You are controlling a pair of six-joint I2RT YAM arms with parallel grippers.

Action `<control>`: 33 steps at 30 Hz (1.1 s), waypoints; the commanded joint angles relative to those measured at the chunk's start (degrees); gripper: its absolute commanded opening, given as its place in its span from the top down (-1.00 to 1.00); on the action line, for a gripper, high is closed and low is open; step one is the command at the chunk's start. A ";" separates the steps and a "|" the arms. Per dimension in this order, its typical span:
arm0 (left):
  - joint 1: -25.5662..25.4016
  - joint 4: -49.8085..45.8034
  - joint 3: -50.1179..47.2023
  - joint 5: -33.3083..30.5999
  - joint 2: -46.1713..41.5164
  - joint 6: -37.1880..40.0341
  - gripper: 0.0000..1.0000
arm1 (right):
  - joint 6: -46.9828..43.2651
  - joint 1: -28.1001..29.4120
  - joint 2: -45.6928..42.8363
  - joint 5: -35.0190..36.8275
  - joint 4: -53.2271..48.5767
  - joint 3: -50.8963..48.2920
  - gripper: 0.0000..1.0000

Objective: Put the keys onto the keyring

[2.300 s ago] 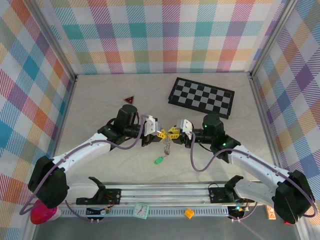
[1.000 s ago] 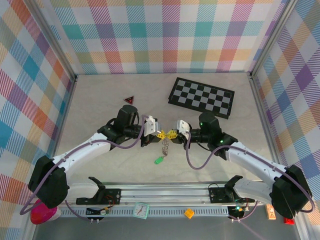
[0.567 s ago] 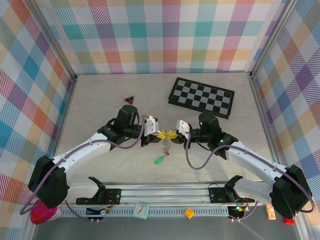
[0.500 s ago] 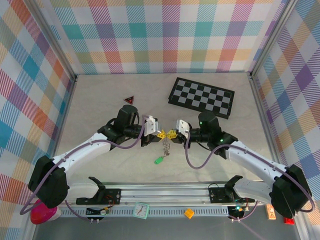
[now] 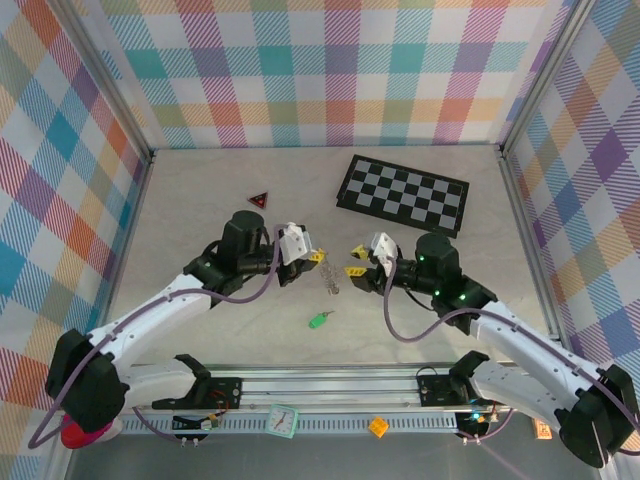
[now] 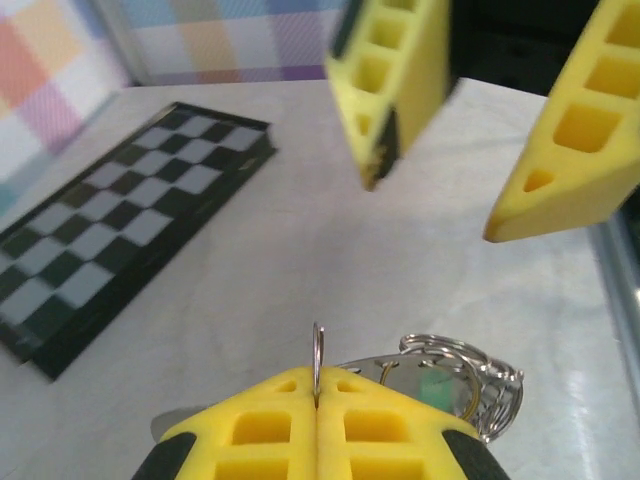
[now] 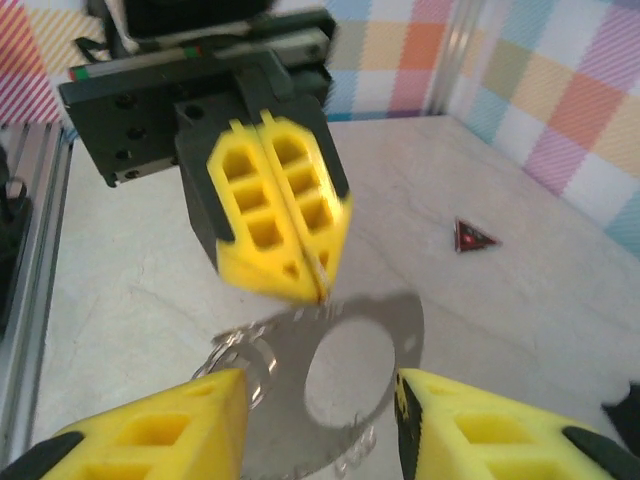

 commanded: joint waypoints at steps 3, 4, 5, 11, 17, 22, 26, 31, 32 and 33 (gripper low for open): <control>0.45 1.01 -1.47 -16.88 -4.38 -6.95 1.00 | 22.77 3.96 1.95 9.96 -10.43 1.61 0.20; 0.70 0.16 -1.59 -19.87 -4.77 -7.84 1.00 | 25.79 4.75 2.69 10.29 -11.23 1.55 0.20; 1.09 -0.66 -1.75 -22.02 -5.19 -8.67 1.00 | 28.43 5.71 3.81 10.40 -11.50 1.25 0.20; 5.58 -1.73 -4.13 -24.85 -7.41 -14.74 1.00 | 23.74 16.20 13.19 16.80 -13.99 2.67 0.17; 11.26 -0.05 -5.90 -21.59 -6.57 -16.21 1.00 | 12.30 17.86 23.23 21.06 -9.81 2.78 0.16; 12.50 0.39 -7.07 -20.82 -5.64 -14.95 1.00 | 0.87 17.86 25.46 20.42 -3.43 1.24 0.16; 12.50 0.65 -7.65 -19.78 -5.97 -14.71 1.00 | -7.16 17.86 25.77 17.77 1.49 -1.64 0.17; 12.50 -0.37 -6.49 -19.45 -4.65 -14.49 1.00 | -9.67 17.89 27.77 15.54 3.92 -1.80 0.17; 12.50 -0.38 -6.38 -19.19 -4.44 -14.53 1.00 | -9.64 17.86 28.09 14.87 4.40 -1.79 0.17; 12.50 -0.38 -6.36 -18.92 -4.39 -14.54 1.00 | -9.67 17.90 28.42 14.39 4.79 -1.77 0.17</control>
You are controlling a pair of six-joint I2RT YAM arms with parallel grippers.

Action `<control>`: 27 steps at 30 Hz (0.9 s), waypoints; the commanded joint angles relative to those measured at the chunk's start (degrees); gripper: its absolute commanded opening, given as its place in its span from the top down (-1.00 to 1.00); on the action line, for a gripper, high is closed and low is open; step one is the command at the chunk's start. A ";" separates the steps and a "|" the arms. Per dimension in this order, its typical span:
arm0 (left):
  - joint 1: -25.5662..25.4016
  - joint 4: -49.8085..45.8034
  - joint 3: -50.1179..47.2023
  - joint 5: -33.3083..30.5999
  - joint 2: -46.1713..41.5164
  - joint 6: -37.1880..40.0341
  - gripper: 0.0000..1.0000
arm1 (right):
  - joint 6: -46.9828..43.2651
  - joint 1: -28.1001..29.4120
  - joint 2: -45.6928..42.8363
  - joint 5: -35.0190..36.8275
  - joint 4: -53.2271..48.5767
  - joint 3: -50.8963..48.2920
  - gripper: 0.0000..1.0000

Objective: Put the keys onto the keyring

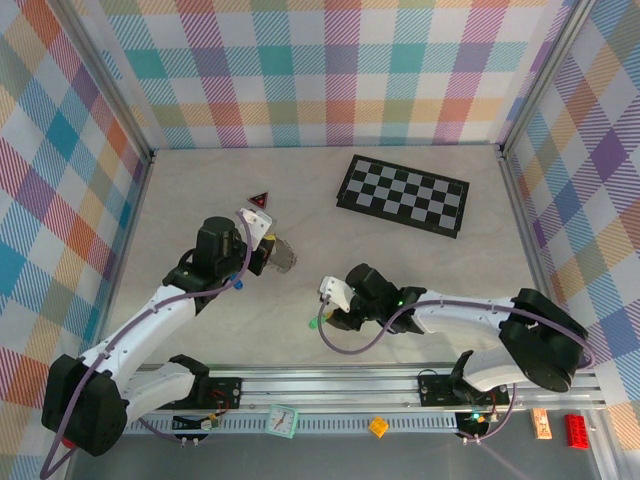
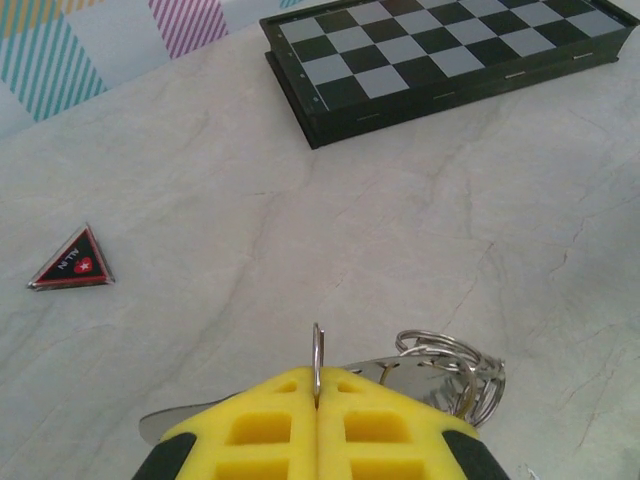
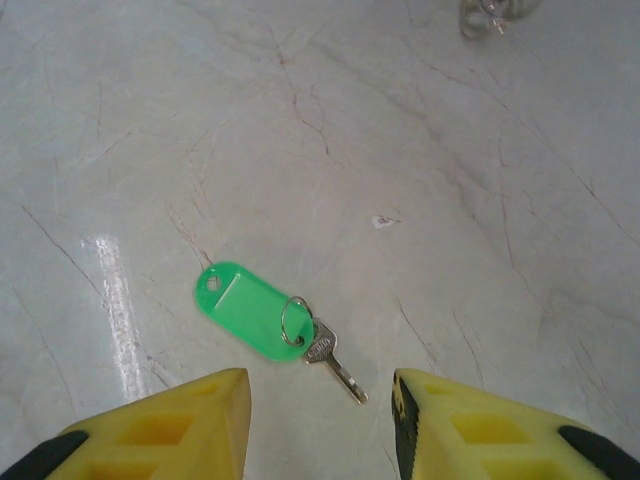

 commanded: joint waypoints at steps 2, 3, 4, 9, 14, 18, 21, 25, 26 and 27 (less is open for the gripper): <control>0.54 1.76 0.69 2.25 0.31 0.28 1.00 | -2.93 0.21 2.03 -3.36 5.27 -0.26 0.17; 0.55 1.90 0.62 2.49 0.31 0.34 1.00 | -2.75 0.28 2.64 -3.64 5.74 -0.19 0.17; 0.54 2.13 0.51 2.74 0.27 0.30 1.00 | -2.64 0.20 3.43 -3.82 6.18 -0.08 0.18; 0.54 2.27 0.53 3.64 0.22 0.61 1.00 | -2.10 0.26 6.86 -4.25 8.52 0.35 0.19; 0.54 2.28 0.48 4.10 0.02 0.78 1.00 | -2.19 0.23 9.90 -3.84 8.87 1.27 0.27; 0.54 2.34 0.47 4.52 -0.05 0.82 1.00 | -2.09 0.23 10.82 -2.82 9.05 1.51 0.34; 0.54 2.41 0.52 4.68 -0.15 0.87 1.00 | -2.18 0.21 11.12 -2.99 9.16 1.54 0.41; 0.54 2.52 0.53 5.04 -0.26 0.83 1.00 | -2.45 0.20 11.78 -3.08 9.17 1.93 0.48; 0.54 2.50 0.53 5.05 -0.25 0.83 1.00 | -2.54 0.26 11.88 -3.16 9.15 2.06 0.50; 0.54 2.52 0.44 5.12 -0.20 0.83 1.00 | -2.54 0.20 11.96 -3.19 9.11 2.20 0.51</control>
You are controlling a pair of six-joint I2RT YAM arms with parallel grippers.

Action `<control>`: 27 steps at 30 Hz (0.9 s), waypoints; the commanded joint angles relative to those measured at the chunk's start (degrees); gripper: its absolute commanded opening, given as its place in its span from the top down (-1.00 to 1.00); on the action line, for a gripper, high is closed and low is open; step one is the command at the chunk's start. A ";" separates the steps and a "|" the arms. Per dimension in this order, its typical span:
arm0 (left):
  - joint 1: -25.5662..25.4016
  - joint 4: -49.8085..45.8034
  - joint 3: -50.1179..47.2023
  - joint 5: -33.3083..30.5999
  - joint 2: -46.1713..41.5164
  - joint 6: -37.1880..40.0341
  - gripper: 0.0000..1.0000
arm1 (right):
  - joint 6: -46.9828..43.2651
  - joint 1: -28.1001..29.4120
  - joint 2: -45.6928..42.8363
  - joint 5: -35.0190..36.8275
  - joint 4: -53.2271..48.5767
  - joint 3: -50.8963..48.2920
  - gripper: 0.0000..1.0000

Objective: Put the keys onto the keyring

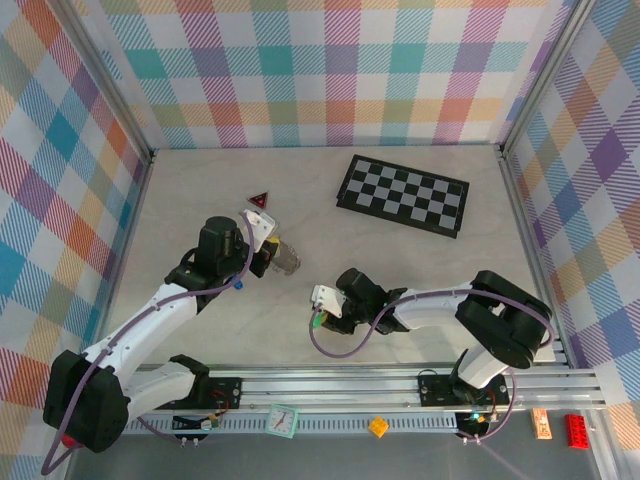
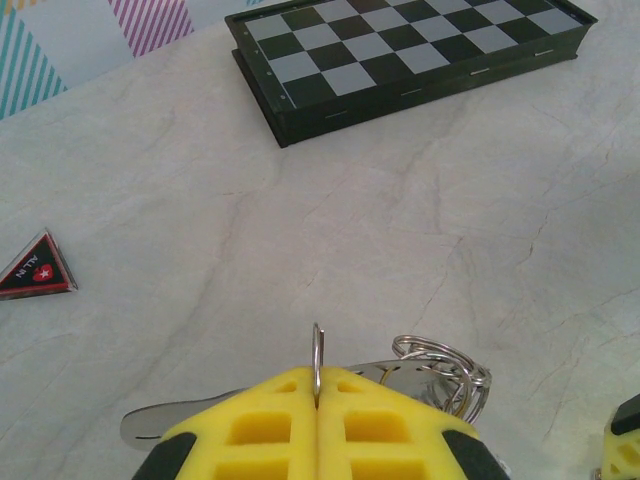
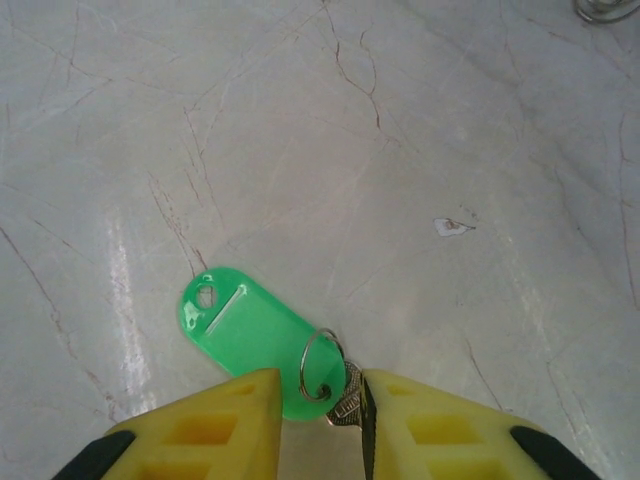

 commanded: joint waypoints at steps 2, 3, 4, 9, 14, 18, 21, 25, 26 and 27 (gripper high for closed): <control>0.54 2.42 0.52 1.85 -0.66 0.61 1.00 | -1.08 0.22 1.11 -0.85 1.24 2.09 0.54; 0.54 2.39 0.53 1.90 -0.78 0.61 1.00 | -1.16 0.22 1.17 -0.87 1.24 2.16 0.57; 0.54 2.38 0.53 1.99 -0.73 0.61 1.00 | -1.17 0.25 1.25 -0.83 1.17 2.23 0.59; 0.54 2.37 0.52 1.90 -0.87 0.70 1.00 | -1.34 0.21 0.98 -0.74 0.92 2.23 0.77; 0.54 2.30 0.53 1.99 -0.99 0.79 1.00 | -1.26 0.21 -0.14 -0.74 0.61 1.79 0.97; 0.54 2.27 0.53 2.14 -1.21 0.87 1.00 | -0.10 0.10 -1.90 -0.74 0.41 1.08 1.00; 0.54 2.62 0.35 2.96 -1.66 1.06 1.00 | 3.13 -1.12 -4.80 -1.81 -0.87 0.14 1.00; 0.54 3.97 -0.35 5.76 -3.03 1.31 1.00 | 10.26 -3.90 -10.70 -2.81 -6.15 -1.00 1.00; 0.47 4.62 -0.60 6.65 -3.41 1.32 1.00 | 11.87 -4.27 -12.28 -3.00 -6.80 -1.63 1.00; 0.37 5.41 -0.94 7.71 -3.87 1.31 1.00 | 14.40 -4.47 -14.04 -3.16 -8.19 -2.17 1.00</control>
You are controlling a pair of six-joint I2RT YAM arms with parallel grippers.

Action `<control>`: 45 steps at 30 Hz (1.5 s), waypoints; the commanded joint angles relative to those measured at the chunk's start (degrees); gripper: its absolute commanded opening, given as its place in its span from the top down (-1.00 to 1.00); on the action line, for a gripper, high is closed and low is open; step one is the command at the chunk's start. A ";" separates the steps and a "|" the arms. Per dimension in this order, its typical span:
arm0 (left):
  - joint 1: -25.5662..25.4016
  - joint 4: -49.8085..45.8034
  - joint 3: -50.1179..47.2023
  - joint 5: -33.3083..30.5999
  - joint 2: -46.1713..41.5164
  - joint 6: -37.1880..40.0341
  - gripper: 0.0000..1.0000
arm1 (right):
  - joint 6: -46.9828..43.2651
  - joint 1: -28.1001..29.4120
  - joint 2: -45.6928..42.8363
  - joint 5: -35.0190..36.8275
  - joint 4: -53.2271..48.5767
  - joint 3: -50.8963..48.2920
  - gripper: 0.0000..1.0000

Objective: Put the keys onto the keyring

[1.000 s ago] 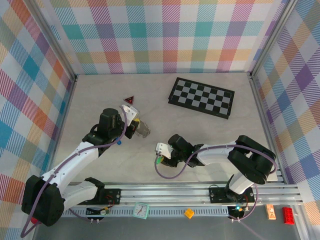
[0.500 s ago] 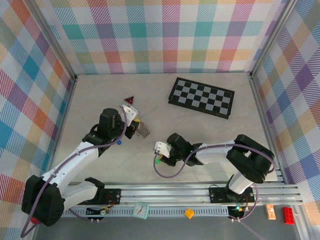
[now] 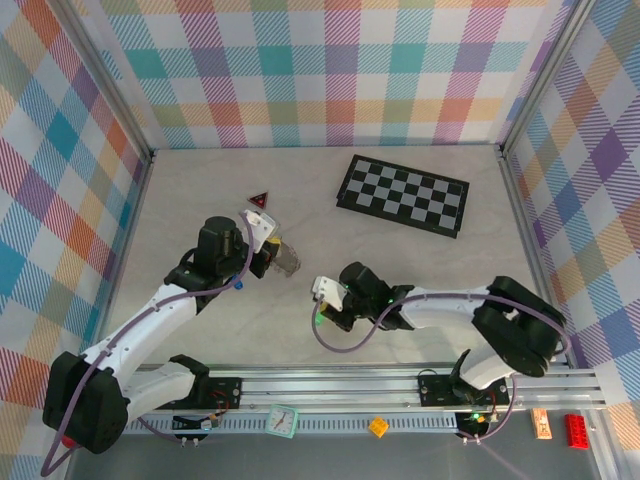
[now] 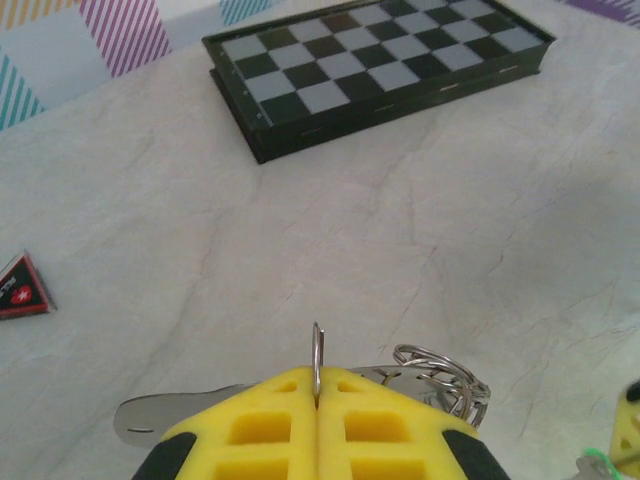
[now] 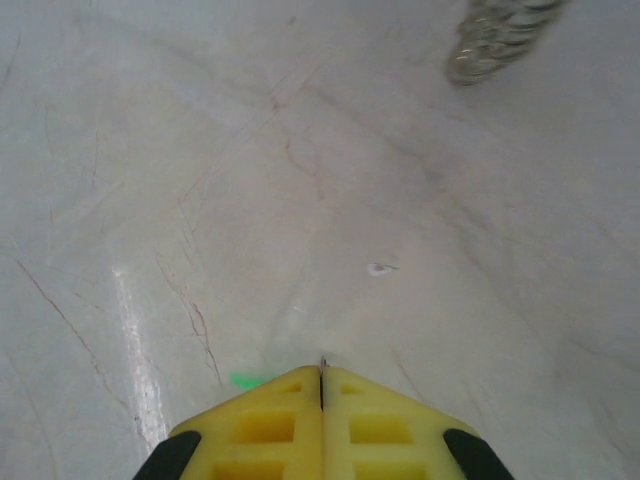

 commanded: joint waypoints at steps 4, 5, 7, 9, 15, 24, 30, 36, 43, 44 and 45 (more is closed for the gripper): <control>-0.13 7.75 -2.26 7.99 -4.19 1.54 1.00 | 14.48 -1.12 -10.98 -2.06 -9.47 -3.70 1.00; -0.26 8.27 -2.66 9.01 -4.57 1.85 1.00 | 15.89 -1.14 -12.85 -2.03 -10.01 -4.40 1.00; -0.70 9.08 -3.24 11.41 -5.46 2.83 1.00 | 18.36 -1.20 -17.37 -1.98 -11.40 -5.80 1.00; -1.00 9.07 -3.68 13.51 -6.20 4.46 1.00 | 20.52 -1.18 -21.76 -0.34 -14.08 -6.28 1.00; -3.23 3.17 -2.55 19.06 -7.16 12.46 1.00 | 26.41 -1.29 -30.18 2.84 -27.72 -2.72 1.00; -7.98 -8.90 5.15 26.66 -4.07 20.03 1.00 | 28.85 -1.32 -30.69 -1.85 -38.04 5.41 1.00; -11.96 -16.33 9.99 27.11 0.66 22.14 1.00 | 20.00 -1.29 -29.06 -2.36 -33.17 8.66 1.00; -13.32 -22.50 14.50 25.72 5.56 21.54 1.00 | 11.38 -1.29 -27.05 -2.87 -28.10 10.17 1.00; -14.20 -24.75 15.22 26.02 8.06 22.73 1.00 | 6.87 -1.32 -24.62 -9.37 -23.26 10.77 1.00; -14.20 -24.83 15.36 26.10 8.30 22.82 1.00 | 6.89 -1.29 -24.13 -9.93 -23.17 11.09 1.00; -14.28 -24.98 15.49 26.20 8.66 22.85 1.00 | 6.88 -1.29 -23.59 -10.24 -22.91 11.42 1.00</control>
